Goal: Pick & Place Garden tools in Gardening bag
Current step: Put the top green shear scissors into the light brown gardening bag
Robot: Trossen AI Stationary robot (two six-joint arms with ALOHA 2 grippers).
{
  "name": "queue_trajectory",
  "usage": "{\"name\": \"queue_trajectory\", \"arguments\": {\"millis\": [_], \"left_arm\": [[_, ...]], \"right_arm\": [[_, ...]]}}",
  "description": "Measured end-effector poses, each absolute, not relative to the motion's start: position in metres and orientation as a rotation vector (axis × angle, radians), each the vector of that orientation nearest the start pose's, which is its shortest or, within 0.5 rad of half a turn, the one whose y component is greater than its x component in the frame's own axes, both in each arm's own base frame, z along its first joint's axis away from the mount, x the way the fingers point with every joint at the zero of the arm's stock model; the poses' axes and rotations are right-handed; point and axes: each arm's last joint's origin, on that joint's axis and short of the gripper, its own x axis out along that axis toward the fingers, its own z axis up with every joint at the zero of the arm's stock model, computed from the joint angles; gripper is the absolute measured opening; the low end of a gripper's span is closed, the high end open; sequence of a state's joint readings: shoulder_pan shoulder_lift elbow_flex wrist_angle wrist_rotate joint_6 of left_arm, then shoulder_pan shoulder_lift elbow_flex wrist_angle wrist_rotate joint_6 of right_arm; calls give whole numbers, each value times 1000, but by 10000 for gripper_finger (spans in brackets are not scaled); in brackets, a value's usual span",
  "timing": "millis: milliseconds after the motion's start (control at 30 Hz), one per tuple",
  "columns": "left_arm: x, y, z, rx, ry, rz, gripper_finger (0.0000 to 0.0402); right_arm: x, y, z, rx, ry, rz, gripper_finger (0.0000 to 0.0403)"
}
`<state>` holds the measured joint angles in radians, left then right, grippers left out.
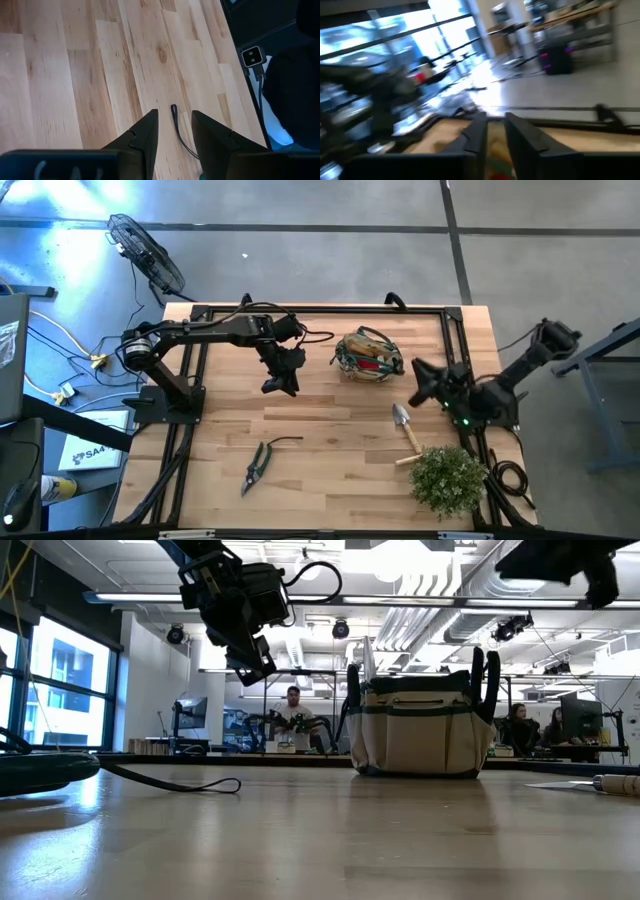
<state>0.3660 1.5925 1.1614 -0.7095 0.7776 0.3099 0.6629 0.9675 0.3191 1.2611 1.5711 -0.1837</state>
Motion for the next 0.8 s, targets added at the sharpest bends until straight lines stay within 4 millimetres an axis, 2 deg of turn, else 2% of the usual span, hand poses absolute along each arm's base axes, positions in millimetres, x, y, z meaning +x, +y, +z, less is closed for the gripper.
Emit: {"name": "queue_trajectory", "arguments": {"millis": [67,233,567,800], "left_arm": [[297,92,239,-339,886,-504,113],[299,86,239,-331,887,-526,113],[303,65,239,-305,919,-582,113],[302,66,238,-308,927,-578,113]], "right_arm": [[137,82,260,406,-183,-832,17],[129,90,245,501,-206,-757,3],[106,72,173,708,-276,-712,3],[111,67,169,749,-318,-760,3]]}}
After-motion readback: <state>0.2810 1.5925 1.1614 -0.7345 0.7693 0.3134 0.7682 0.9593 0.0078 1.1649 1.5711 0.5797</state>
